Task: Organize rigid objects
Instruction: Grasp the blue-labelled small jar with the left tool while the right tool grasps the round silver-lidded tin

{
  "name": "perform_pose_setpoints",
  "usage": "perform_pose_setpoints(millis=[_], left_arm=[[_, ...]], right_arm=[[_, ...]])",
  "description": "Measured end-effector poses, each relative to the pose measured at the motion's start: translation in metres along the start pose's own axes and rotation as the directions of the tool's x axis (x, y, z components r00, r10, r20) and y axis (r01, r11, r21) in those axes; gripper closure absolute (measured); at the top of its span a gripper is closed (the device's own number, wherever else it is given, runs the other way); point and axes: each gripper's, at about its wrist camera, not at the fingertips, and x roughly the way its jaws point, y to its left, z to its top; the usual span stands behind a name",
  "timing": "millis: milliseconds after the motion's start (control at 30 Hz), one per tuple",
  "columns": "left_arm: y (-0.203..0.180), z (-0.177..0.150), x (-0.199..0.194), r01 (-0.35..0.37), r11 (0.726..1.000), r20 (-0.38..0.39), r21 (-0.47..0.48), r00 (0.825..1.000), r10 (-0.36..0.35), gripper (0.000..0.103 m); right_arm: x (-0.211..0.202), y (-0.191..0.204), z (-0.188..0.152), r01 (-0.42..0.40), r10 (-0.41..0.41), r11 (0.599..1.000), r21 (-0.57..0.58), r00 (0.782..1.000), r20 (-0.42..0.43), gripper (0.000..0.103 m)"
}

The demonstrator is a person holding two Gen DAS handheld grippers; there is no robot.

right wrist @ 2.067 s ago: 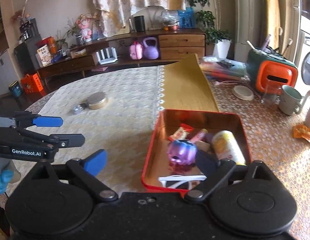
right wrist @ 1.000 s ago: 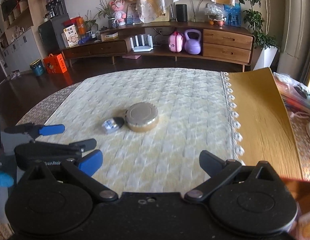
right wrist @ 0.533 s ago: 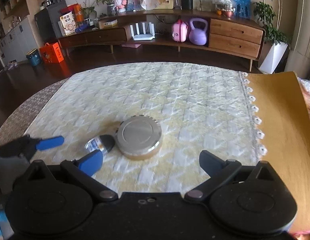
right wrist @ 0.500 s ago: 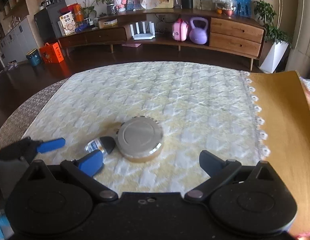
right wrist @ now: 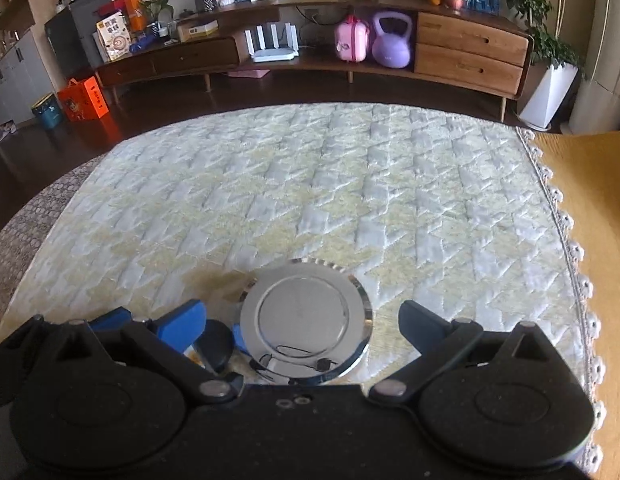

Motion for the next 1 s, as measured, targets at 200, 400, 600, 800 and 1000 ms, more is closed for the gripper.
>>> perform_pose_setpoints(millis=[200, 400, 600, 800, 1000], left_arm=[[-0.002, -0.003, -0.003, 0.006, 1.000, 0.032, 0.006, 0.999, -0.006, 0.035], [-0.007, -0.005, -0.007, 0.044, 0.998, 0.052, 0.044, 0.998, -0.047, 0.061], [-0.010, -0.003, -0.005, 0.040, 0.998, 0.053, 0.050, 0.998, -0.043, 0.061], [-0.014, -0.004, -0.009, 0.029, 0.998, 0.045, 0.059, 0.999, -0.031, 0.062], [-0.022, -0.007, -0.020, 0.045, 0.997, 0.022, 0.062, 0.999, -0.046, 0.062]], right_arm=[[0.013, 0.004, -0.003, 0.038, -0.038, 0.999, 0.013, 0.999, -0.025, 0.002], [0.015, -0.001, -0.003, 0.044, -0.043, 0.998, 0.049, 0.999, -0.025, 0.010], [0.008, -0.009, -0.009, 0.061, -0.061, 0.998, 0.034, 0.998, -0.002, 0.027], [-0.005, -0.020, -0.020, 0.061, -0.061, 0.998, 0.031, 0.998, -0.003, 0.027], [-0.033, -0.027, -0.036, 0.040, -0.040, 0.999, 0.028, 0.999, -0.003, 0.027]])
